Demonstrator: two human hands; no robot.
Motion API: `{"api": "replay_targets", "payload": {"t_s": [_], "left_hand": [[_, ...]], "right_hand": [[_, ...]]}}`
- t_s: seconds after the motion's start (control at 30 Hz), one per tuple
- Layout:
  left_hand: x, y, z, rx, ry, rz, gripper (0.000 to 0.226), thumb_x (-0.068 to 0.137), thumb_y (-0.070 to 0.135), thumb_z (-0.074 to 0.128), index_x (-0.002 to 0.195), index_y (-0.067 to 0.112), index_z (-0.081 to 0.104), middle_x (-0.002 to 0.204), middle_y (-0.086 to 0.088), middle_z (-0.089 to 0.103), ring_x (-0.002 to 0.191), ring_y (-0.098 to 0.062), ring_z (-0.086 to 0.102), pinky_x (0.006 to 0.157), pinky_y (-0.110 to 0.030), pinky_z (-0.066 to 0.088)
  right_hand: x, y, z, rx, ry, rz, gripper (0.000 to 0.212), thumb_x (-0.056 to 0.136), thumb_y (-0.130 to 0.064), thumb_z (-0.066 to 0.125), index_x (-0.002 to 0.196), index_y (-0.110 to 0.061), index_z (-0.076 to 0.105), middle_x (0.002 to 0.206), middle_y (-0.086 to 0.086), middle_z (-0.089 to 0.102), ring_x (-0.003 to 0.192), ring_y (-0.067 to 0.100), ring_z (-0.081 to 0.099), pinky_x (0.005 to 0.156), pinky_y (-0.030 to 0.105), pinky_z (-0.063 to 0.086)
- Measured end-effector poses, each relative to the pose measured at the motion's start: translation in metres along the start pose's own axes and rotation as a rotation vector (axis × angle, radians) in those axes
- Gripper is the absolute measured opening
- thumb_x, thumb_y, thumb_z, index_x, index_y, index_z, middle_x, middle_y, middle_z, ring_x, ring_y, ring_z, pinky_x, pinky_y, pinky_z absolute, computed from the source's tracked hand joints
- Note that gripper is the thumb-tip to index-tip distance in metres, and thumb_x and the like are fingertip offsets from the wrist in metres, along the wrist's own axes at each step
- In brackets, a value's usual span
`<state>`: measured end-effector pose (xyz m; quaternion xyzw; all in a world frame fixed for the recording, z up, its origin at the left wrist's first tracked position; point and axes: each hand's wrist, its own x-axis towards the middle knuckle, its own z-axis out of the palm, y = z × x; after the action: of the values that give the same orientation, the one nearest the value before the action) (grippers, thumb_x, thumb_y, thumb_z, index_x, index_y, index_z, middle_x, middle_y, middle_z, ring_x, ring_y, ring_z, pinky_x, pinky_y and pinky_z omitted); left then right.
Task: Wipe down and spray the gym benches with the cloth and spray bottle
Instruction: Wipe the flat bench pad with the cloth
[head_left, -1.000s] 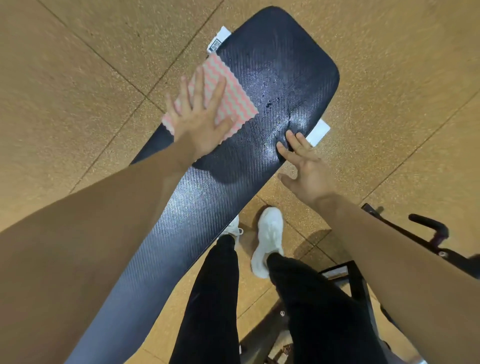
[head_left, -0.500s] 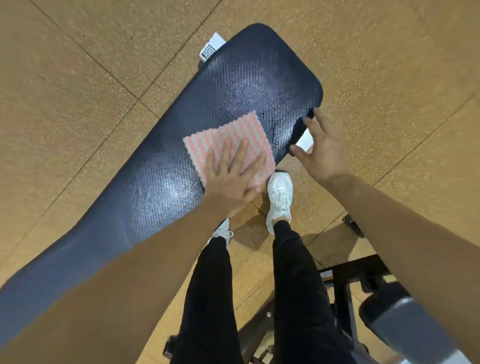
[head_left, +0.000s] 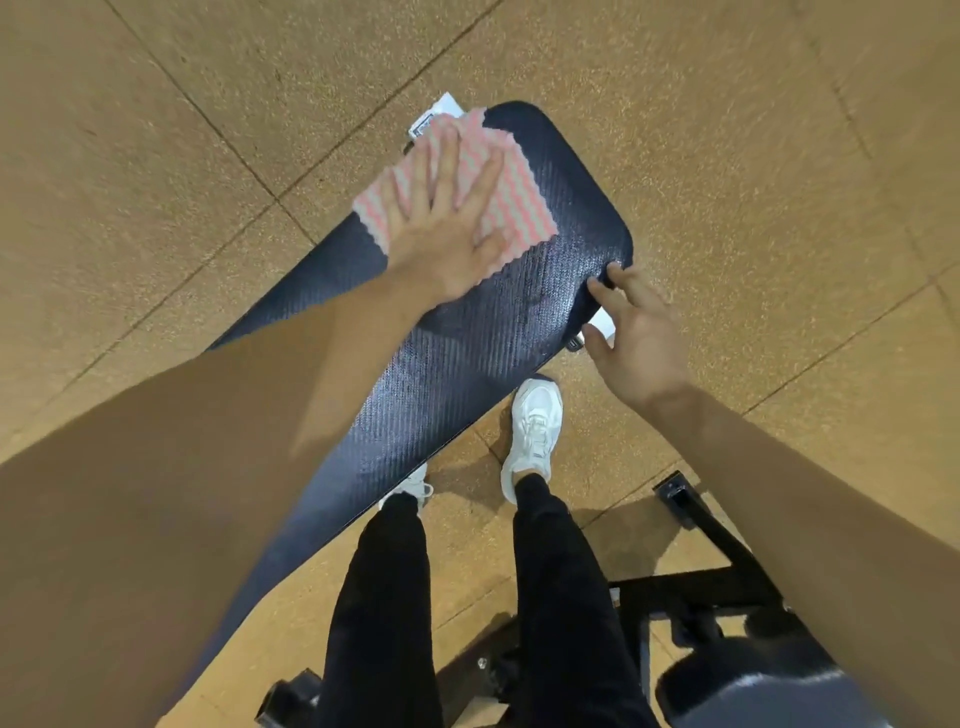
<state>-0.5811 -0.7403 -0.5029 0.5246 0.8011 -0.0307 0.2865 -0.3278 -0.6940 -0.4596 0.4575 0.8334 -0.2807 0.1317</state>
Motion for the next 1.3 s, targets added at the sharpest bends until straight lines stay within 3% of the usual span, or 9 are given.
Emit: {"api": "replay_targets", "payload": {"t_s": [0.1, 0.17, 0.3, 0.43, 0.6, 0.7, 0.77, 0.87, 1.3], "left_hand": [[0.007, 0.005, -0.004, -0.023, -0.015, 0.007, 0.077, 0.102, 0.061, 0.031, 0.162, 0.040, -0.013, 0.168, -0.010, -0.028, 0.155, -0.037, -0.025, 0.118, -0.065, -0.016], [0.001, 0.004, 0.000, -0.032, -0.015, 0.046, 0.080, 0.101, 0.059, 0.035, 0.162, 0.038, -0.012, 0.169, -0.010, -0.026, 0.155, -0.037, -0.023, 0.119, -0.066, -0.014], [-0.033, 0.007, 0.023, -0.005, -0.002, 0.210, 0.083, 0.097, 0.061, 0.039, 0.163, 0.037, -0.006, 0.172, -0.007, -0.015, 0.158, -0.035, -0.015, 0.122, -0.062, -0.010], [-0.076, 0.010, 0.034, -0.126, 0.029, 0.301, 0.077, 0.100, 0.055, 0.045, 0.164, 0.025, 0.015, 0.174, -0.005, 0.005, 0.160, -0.029, -0.001, 0.127, -0.054, 0.003], [-0.132, -0.022, 0.027, -0.286, 0.261, -0.142, 0.073, 0.092, 0.034, 0.058, 0.159, 0.015, 0.034, 0.167, -0.006, 0.031, 0.157, -0.027, 0.022, 0.122, -0.054, 0.028], [-0.151, -0.041, 0.031, -0.226, 0.135, -0.347, 0.091, 0.084, 0.045, 0.068, 0.161, 0.017, 0.029, 0.171, -0.006, 0.019, 0.158, -0.032, 0.014, 0.123, -0.054, 0.026], [-0.153, -0.045, 0.034, -0.169, 0.054, -0.323, 0.104, 0.081, 0.055, 0.071, 0.163, 0.016, 0.021, 0.173, -0.005, 0.009, 0.159, -0.032, 0.005, 0.127, -0.053, 0.019], [-0.149, -0.040, 0.032, -0.130, 0.022, -0.315, 0.119, 0.076, 0.066, 0.074, 0.164, 0.012, 0.015, 0.173, -0.008, 0.002, 0.159, -0.035, -0.001, 0.129, -0.053, 0.011], [-0.142, -0.018, 0.012, -0.082, -0.024, -0.431, 0.126, 0.072, 0.067, 0.080, 0.163, 0.013, 0.011, 0.173, -0.008, 0.003, 0.159, -0.034, 0.000, 0.129, -0.053, 0.013]], "right_hand": [[0.005, -0.001, -0.005, 0.048, 0.122, -0.005, 0.038, 0.099, -0.020, 0.057, 0.136, -0.010, 0.062, 0.139, 0.009, 0.060, 0.122, 0.034, 0.060, 0.112, 0.049, 0.039], [0.011, -0.012, -0.011, 0.095, 0.226, -0.020, 0.034, 0.100, -0.018, 0.054, 0.130, -0.010, 0.064, 0.129, 0.006, 0.064, 0.106, 0.030, 0.064, 0.103, 0.049, 0.046], [0.031, -0.045, -0.017, 0.143, 0.348, -0.116, 0.031, 0.099, -0.017, 0.055, 0.126, -0.008, 0.065, 0.131, 0.007, 0.062, 0.115, 0.026, 0.061, 0.102, 0.043, 0.049], [0.054, -0.075, -0.011, 0.193, 0.323, -0.215, 0.037, 0.095, -0.016, 0.055, 0.130, -0.004, 0.063, 0.137, 0.013, 0.057, 0.125, 0.030, 0.055, 0.108, 0.046, 0.044], [0.060, -0.088, 0.005, 0.111, 0.186, -0.398, 0.042, 0.091, -0.009, 0.060, 0.132, 0.002, 0.059, 0.141, 0.019, 0.053, 0.129, 0.036, 0.050, 0.109, 0.048, 0.042], [0.061, -0.093, 0.026, -0.125, -0.015, -0.515, 0.054, 0.099, -0.034, 0.055, 0.146, -0.009, 0.048, 0.159, 0.014, 0.038, 0.149, 0.039, 0.028, 0.120, 0.056, 0.027], [0.066, -0.094, 0.036, -0.331, -0.151, -0.487, 0.073, 0.099, -0.060, 0.039, 0.161, -0.025, 0.022, 0.171, 0.005, 0.007, 0.156, 0.039, -0.003, 0.124, 0.060, 0.004], [0.090, -0.096, 0.037, -0.456, -0.146, -0.466, 0.080, 0.095, -0.076, 0.022, 0.161, -0.038, -0.002, 0.170, -0.002, -0.013, 0.155, 0.037, -0.017, 0.122, 0.063, -0.006], [0.143, -0.084, 0.013, -0.512, -0.071, -0.435, 0.078, 0.098, -0.074, 0.008, 0.162, -0.032, -0.007, 0.171, 0.002, -0.009, 0.156, 0.035, -0.010, 0.122, 0.063, -0.001]]}}
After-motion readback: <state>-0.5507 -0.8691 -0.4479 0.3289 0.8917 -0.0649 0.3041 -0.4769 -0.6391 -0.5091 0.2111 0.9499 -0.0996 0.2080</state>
